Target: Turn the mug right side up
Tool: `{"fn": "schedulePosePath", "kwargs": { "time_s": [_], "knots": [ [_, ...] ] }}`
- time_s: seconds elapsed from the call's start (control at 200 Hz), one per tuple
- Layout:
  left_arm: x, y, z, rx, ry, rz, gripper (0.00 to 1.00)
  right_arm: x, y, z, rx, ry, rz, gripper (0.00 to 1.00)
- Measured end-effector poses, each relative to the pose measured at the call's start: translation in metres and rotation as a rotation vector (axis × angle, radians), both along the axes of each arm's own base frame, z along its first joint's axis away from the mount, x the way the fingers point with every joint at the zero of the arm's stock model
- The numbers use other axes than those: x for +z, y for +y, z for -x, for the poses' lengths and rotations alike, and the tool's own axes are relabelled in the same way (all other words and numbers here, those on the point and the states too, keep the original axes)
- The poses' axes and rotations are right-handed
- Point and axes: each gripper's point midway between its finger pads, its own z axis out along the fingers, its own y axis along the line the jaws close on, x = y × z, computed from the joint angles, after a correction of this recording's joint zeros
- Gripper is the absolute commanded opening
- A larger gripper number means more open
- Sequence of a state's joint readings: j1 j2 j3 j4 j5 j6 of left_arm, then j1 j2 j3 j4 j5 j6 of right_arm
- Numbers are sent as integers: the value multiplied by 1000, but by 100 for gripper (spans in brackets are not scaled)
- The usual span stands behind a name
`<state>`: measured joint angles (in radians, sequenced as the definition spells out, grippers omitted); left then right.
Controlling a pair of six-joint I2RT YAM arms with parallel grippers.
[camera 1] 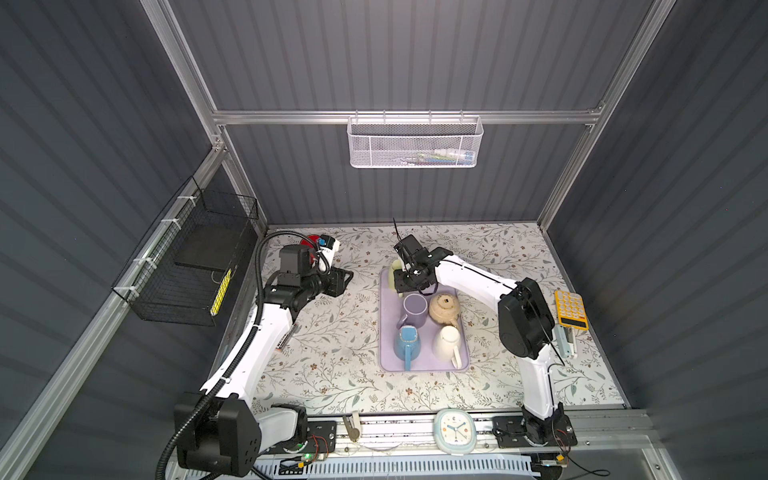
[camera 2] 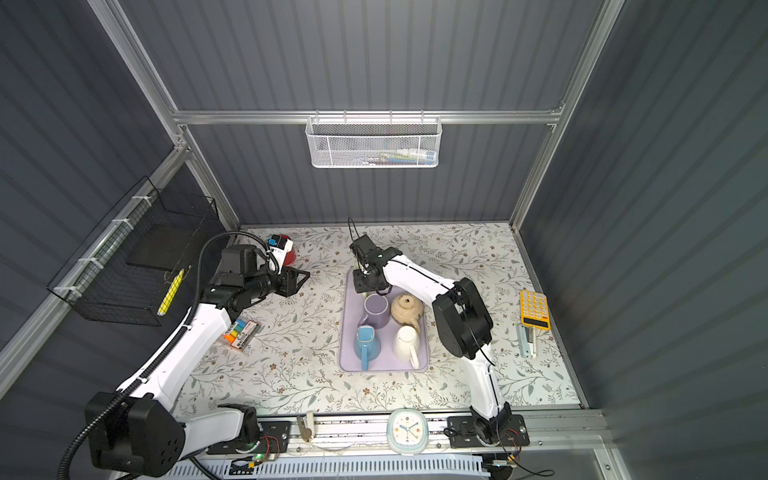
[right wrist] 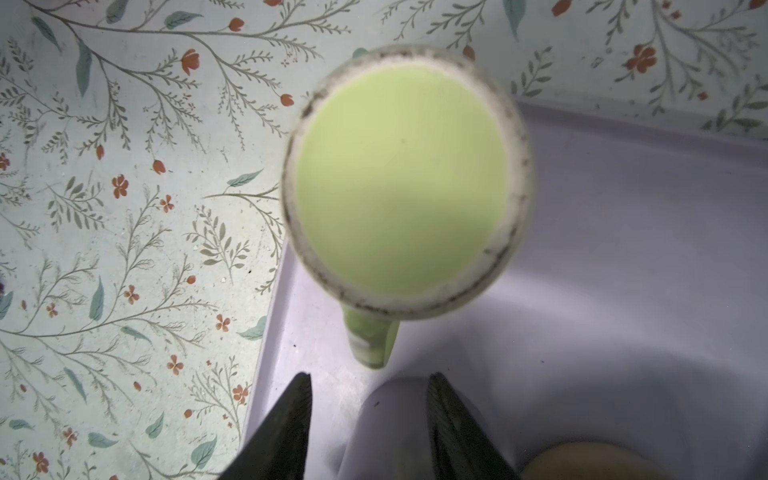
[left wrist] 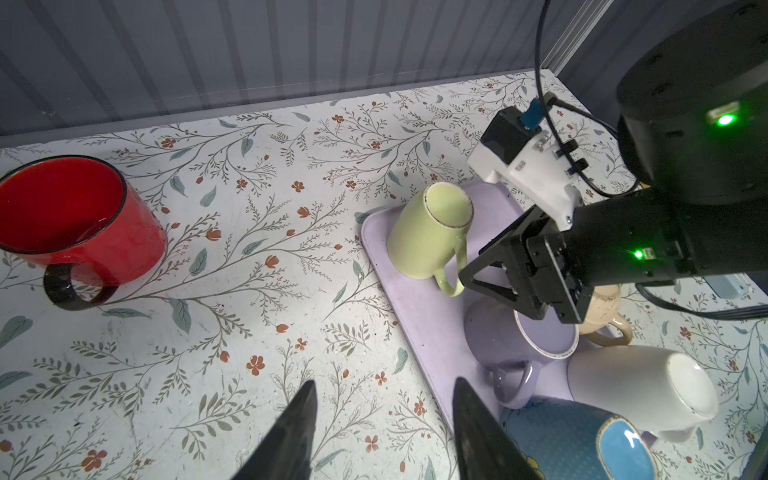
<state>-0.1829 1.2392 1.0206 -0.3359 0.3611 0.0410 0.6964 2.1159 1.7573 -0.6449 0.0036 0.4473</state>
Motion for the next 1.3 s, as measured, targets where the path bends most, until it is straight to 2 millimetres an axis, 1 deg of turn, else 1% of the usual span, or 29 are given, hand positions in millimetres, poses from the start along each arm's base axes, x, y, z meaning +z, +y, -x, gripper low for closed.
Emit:
{"fn": "schedulePosePath", "kwargs": {
  "time_s": [0.145,0.38,0.56,0.805,0.89,1.116,1.301],
  "knots": [
    [0,0,0,0,0,0,53,-4,1,-4,-8,-3,14,46],
    [0,0,0,-1,1,0,53,-7,2,-11,-20,-16,35,39],
    [0,-2,1,-5,1,0,53,-13,-2,-12,-24,-14,65,35],
    [0,-2,1,-6,1,0,53,-14,-8,-13,-28,-24,96,29],
    [0,-2,1,-6,1,-1,53,-14,-10,-14,-24,-28,106,29],
    [0,-2,1,-6,0,-1,53,-14,-12,-15,10,-37,121,34],
    [0,-2,1,-6,0,-1,52,-14,-12,-15,19,-39,124,34]
  ]
}}
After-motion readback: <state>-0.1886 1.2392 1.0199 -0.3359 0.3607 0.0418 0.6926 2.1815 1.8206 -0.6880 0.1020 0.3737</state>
